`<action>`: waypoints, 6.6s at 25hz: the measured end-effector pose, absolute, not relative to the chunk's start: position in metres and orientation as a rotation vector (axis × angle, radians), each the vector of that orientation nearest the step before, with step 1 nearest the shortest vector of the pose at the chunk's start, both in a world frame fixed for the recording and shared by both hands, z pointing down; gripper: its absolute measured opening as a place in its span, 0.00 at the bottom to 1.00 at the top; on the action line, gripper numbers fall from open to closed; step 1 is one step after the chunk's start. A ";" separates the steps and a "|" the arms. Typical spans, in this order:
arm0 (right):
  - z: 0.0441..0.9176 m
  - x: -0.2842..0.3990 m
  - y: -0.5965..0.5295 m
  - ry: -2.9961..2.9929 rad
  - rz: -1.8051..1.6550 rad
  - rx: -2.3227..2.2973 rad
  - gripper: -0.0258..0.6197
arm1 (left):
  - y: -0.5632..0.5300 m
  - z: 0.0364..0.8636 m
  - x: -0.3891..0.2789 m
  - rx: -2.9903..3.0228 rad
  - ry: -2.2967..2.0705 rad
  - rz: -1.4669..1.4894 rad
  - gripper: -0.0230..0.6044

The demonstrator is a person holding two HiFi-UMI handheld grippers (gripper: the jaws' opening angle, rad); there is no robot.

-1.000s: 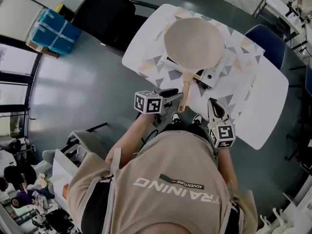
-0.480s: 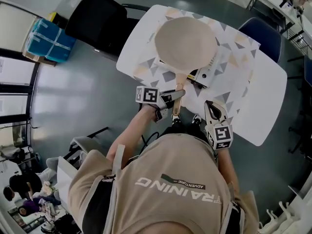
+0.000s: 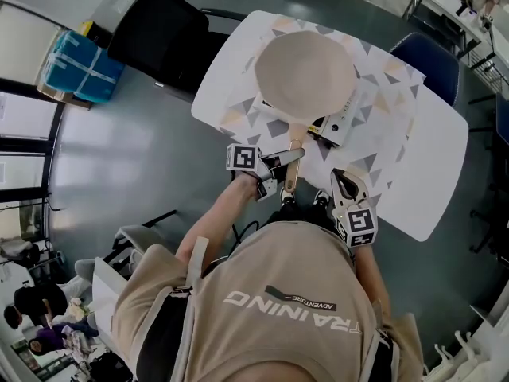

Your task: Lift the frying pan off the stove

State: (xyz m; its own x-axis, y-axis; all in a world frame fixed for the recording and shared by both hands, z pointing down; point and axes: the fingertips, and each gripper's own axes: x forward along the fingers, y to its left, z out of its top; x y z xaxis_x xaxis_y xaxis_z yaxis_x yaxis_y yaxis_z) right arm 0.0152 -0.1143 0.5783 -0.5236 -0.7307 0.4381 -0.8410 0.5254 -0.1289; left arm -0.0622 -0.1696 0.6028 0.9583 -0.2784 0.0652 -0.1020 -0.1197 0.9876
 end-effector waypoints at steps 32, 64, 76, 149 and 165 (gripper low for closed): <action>0.591 0.018 -0.119 -2.394 0.515 1.312 0.04 | -0.172 0.614 -0.037 1.673 -0.229 -0.012 0.26; 0.602 0.027 -0.105 -2.382 0.542 1.268 0.04 | -0.181 0.575 -0.032 1.895 -0.136 -0.116 0.23; 0.607 0.032 -0.100 -2.376 0.552 1.258 0.04 | -0.185 0.567 -0.033 1.971 -0.164 -0.126 0.24; 0.550 0.055 -0.121 -2.564 0.530 1.317 0.04 | -0.137 0.499 -0.040 2.030 -0.134 -0.170 0.26; 0.545 0.056 -0.126 -2.563 0.497 1.356 0.04 | -0.132 0.508 -0.041 2.051 -0.136 -0.127 0.25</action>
